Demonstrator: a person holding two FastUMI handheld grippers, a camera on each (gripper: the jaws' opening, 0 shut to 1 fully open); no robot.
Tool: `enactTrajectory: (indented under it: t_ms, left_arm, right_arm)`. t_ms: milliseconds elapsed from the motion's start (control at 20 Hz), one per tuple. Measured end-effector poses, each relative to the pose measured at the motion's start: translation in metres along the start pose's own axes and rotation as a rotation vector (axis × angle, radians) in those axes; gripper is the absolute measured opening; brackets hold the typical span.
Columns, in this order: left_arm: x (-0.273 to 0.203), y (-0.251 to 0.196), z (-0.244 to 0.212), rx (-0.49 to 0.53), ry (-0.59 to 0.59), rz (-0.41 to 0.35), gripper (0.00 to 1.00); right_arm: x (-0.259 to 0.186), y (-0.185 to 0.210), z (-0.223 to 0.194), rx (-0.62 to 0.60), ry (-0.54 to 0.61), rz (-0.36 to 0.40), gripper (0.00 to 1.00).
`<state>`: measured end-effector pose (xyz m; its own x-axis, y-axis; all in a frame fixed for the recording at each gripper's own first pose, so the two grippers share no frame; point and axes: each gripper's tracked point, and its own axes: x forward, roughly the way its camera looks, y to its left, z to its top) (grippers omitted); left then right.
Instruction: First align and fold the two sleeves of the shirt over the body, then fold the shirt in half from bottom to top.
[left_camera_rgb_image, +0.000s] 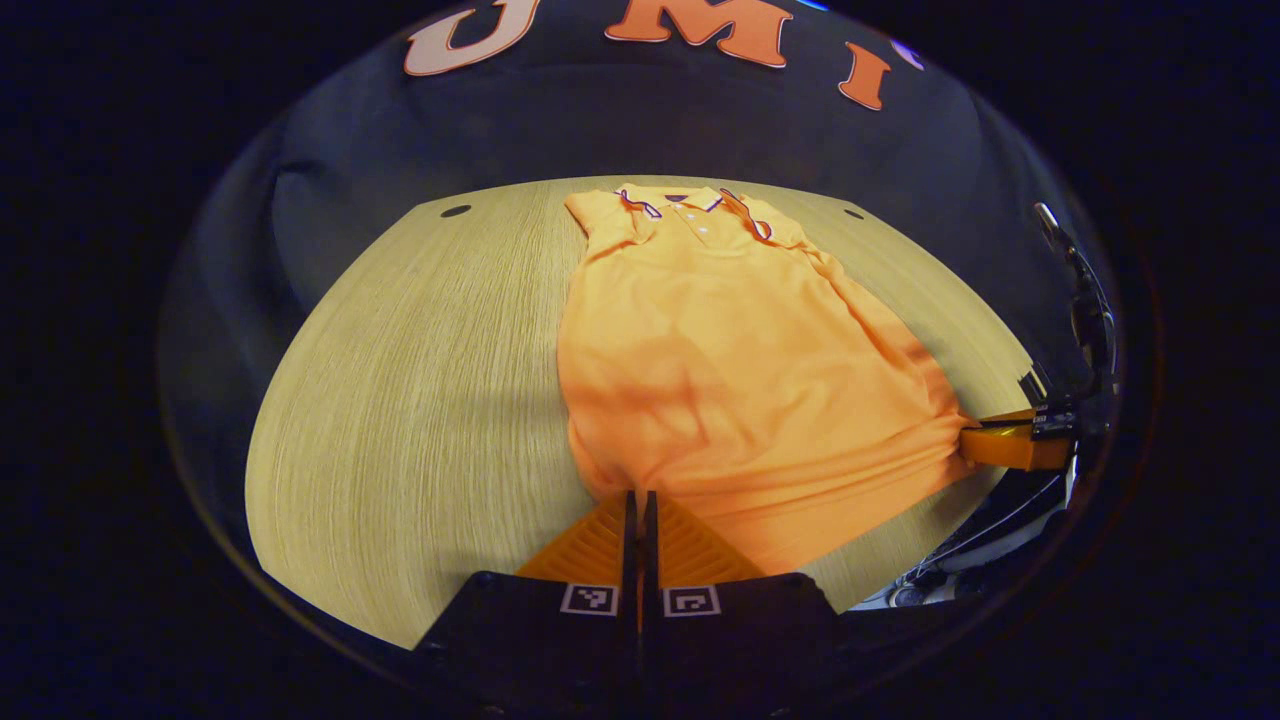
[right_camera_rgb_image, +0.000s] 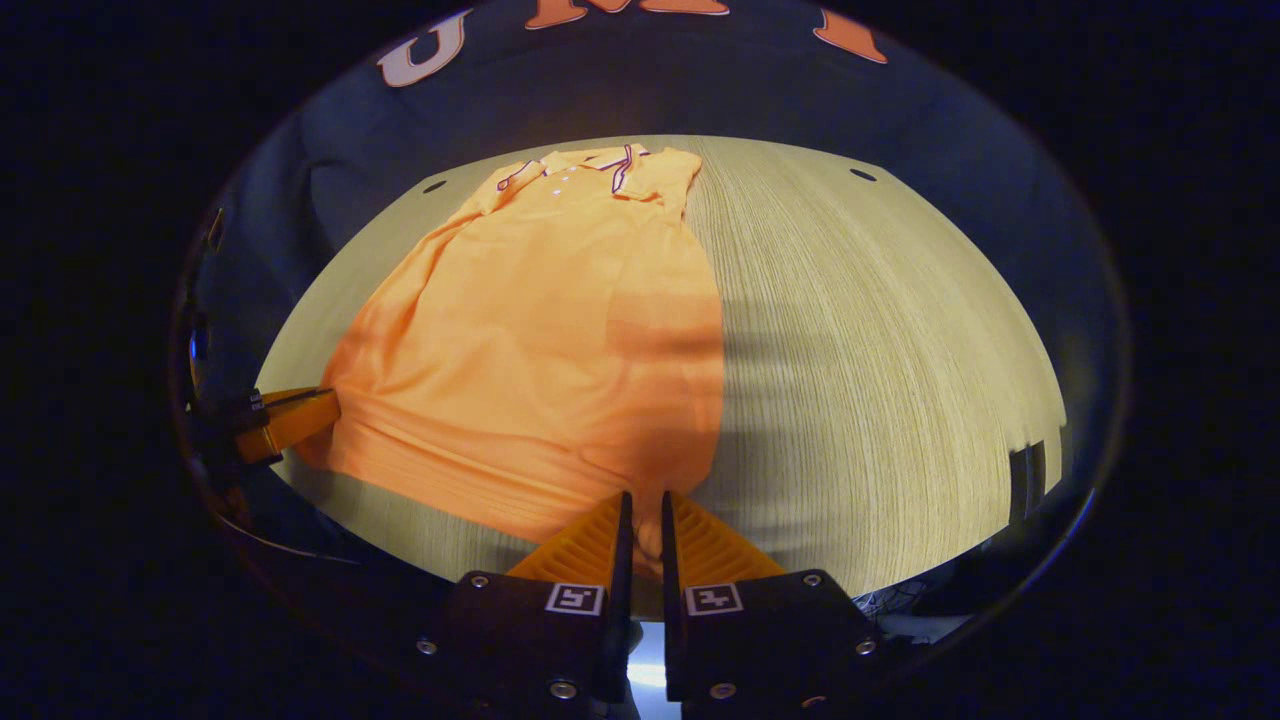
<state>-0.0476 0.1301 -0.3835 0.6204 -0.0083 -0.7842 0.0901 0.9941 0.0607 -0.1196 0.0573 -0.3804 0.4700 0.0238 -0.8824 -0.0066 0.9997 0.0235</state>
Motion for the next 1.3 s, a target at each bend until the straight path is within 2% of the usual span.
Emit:
enactTrajectory:
  t_ms: [100, 300, 450, 500, 600, 850, 1050, 1300]
  left_arm:
    - [0.000, 0.000, -0.001, 0.015, 0.006, 0.008, 0.02]
    - [0.000, -0.001, 0.000, 0.022, 0.024, 0.019, 0.02]
    - [-0.001, -0.002, -0.002, 0.021, 0.030, 0.023, 0.02]
    - [-0.001, -0.002, -0.002, 0.017, 0.033, 0.022, 0.02]
    - [-0.003, -0.002, -0.003, 0.004, 0.036, 0.018, 0.02]
    - [-0.002, -0.005, -0.003, -0.016, 0.042, 0.005, 0.02]
    - [-0.008, -0.007, 0.005, -0.076, 0.026, -0.003, 0.02]
    - [-0.019, -0.008, 0.037, -0.157, -0.042, 0.012, 0.02]
  right_arm:
    - [-0.001, 0.000, 0.000, 0.003, 0.001, 0.001, 0.16]
    - [-0.001, 0.004, -0.003, -0.070, -0.005, -0.016, 0.16]
    - [-0.004, 0.009, -0.006, -0.025, 0.022, 0.034, 0.16]
    - [-0.002, 0.004, -0.006, -0.008, 0.028, 0.021, 0.16]
    - [-0.004, 0.004, -0.006, 0.032, 0.032, 0.047, 0.01]
    - [-0.005, 0.005, -0.001, 0.021, 0.004, 0.060, 0.00]
    - [-0.011, 0.006, 0.012, 0.039, -0.015, 0.110, 0.00]
    - [-0.024, 0.009, 0.044, 0.085, -0.080, 0.216, 0.00]
